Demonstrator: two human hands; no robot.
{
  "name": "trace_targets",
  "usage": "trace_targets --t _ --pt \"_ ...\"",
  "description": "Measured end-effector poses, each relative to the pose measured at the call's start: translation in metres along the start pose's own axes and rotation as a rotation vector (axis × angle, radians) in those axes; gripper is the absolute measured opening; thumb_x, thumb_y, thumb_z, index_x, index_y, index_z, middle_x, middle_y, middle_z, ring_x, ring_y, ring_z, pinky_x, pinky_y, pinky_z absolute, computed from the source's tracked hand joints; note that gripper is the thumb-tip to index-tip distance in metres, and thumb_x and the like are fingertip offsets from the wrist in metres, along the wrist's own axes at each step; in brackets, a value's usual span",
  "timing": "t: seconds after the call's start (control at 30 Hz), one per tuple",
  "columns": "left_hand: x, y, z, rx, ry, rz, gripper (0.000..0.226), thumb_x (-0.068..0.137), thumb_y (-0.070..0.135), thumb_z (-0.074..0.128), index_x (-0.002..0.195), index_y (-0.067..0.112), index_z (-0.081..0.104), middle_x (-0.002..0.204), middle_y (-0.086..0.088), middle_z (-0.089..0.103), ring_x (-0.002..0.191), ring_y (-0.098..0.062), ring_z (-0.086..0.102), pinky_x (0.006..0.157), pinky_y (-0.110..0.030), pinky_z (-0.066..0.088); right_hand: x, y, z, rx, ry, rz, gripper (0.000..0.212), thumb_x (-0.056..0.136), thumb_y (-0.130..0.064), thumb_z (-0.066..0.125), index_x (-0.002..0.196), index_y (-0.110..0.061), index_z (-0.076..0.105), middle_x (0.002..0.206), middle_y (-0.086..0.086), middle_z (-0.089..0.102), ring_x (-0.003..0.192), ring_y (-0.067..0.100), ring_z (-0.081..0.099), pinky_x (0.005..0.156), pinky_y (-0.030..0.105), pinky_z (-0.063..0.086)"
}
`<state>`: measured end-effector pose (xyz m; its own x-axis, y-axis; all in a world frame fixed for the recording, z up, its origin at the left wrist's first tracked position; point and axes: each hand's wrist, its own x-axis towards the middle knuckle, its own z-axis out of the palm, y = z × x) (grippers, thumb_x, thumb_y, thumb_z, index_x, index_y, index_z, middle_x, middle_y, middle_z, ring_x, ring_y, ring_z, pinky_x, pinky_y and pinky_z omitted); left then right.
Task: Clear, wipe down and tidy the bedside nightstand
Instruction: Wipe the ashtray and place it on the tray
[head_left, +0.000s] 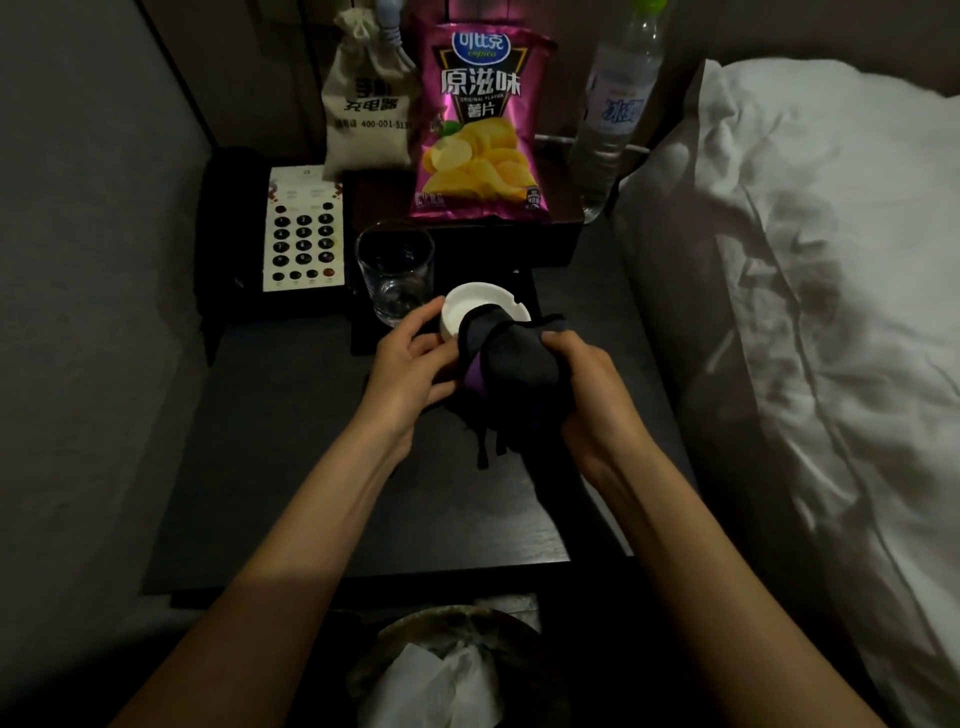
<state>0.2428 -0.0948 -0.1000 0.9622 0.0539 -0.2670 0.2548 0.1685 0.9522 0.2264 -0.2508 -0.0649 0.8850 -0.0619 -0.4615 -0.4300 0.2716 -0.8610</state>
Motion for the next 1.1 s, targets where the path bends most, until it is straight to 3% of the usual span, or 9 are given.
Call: trace_targets --t 0.1,0.23,0.37,0.5,0.67,0.83,0.93,1.1 --pt "0.001 0.0 -0.002 0.008 -0.011 0.009 0.051 0.093 0.012 0.059 0.141 0.026 0.047 0.109 -0.001 0.068 0.097 -0.009 0.068 0.064 -0.023 0.056 0.002 0.002 -0.001 0.039 -0.004 -0.007 0.032 0.097 -0.019 0.048 0.109 0.002 0.069 0.104 0.024 0.071 0.093 0.028 0.068 0.079 0.036 0.055" --pt "0.003 -0.002 -0.001 -0.049 0.005 0.0 0.05 0.095 0.006 0.054 0.142 0.019 0.045 0.103 0.0 0.07 0.089 -0.008 0.07 0.068 -0.023 0.057 0.004 0.003 0.0 0.07 0.015 -0.021 0.029 0.097 -0.02 0.048 0.103 -0.004 0.071 0.104 0.023 0.072 0.096 0.03 0.069 0.085 0.04 0.055" --pt "0.003 -0.001 0.005 -0.097 0.0 -0.02 0.048 0.097 0.003 0.049 0.143 0.017 0.044 0.09 0.004 0.072 0.08 -0.008 0.07 0.075 -0.026 0.059 0.004 0.004 0.0 0.114 0.065 -0.051 0.029 0.097 -0.017 0.048 0.102 0.001 0.069 0.11 0.029 0.068 0.093 0.03 0.067 0.082 0.039 0.054" --pt "-0.001 0.002 0.01 -0.095 -0.012 -0.034 0.043 0.098 0.002 0.044 0.139 0.015 0.048 0.102 -0.01 0.06 0.092 -0.021 0.062 0.078 -0.028 0.059 0.002 0.008 0.0 0.125 0.1 -0.06 0.033 0.097 -0.017 0.048 0.108 0.01 0.064 0.105 0.031 0.064 0.091 0.032 0.062 0.075 0.037 0.052" --pt "-0.005 0.004 0.01 -0.136 0.032 -0.062 0.042 0.099 0.006 0.046 0.14 0.012 0.042 0.117 -0.006 0.065 0.106 -0.025 0.065 0.084 -0.033 0.057 -0.002 0.009 0.004 0.16 0.097 -0.076 0.02 0.096 -0.015 0.048 0.101 -0.003 0.063 0.093 0.019 0.057 0.086 0.029 0.055 0.069 0.035 0.046" --pt "-0.007 0.007 0.009 -0.066 0.04 -0.018 0.028 0.098 0.006 0.045 0.117 0.021 0.059 0.101 0.006 0.068 0.09 -0.008 0.068 0.07 -0.025 0.059 -0.001 0.011 0.003 0.129 0.059 -0.058 0.033 0.097 -0.019 0.048 0.109 0.008 0.063 0.102 0.03 0.063 0.093 0.034 0.061 0.082 0.044 0.049" --pt "-0.007 0.007 0.009 -0.049 0.035 -0.007 0.03 0.097 0.004 0.044 0.111 0.025 0.062 0.103 0.005 0.068 0.087 -0.002 0.068 0.065 -0.022 0.057 0.002 0.012 0.002 0.135 0.022 -0.035 0.039 0.099 -0.022 0.046 0.117 0.008 0.062 0.117 0.032 0.064 0.108 0.04 0.064 0.094 0.048 0.05" --pt "-0.008 0.008 0.01 -0.058 0.027 -0.037 0.039 0.097 0.006 0.046 0.135 0.014 0.052 0.13 -0.005 0.058 0.115 -0.014 0.058 0.088 -0.032 0.054 0.008 0.016 0.002 0.158 -0.028 -0.036 0.038 0.1 -0.022 0.045 0.119 0.006 0.062 0.119 0.028 0.065 0.109 0.034 0.065 0.094 0.041 0.05"
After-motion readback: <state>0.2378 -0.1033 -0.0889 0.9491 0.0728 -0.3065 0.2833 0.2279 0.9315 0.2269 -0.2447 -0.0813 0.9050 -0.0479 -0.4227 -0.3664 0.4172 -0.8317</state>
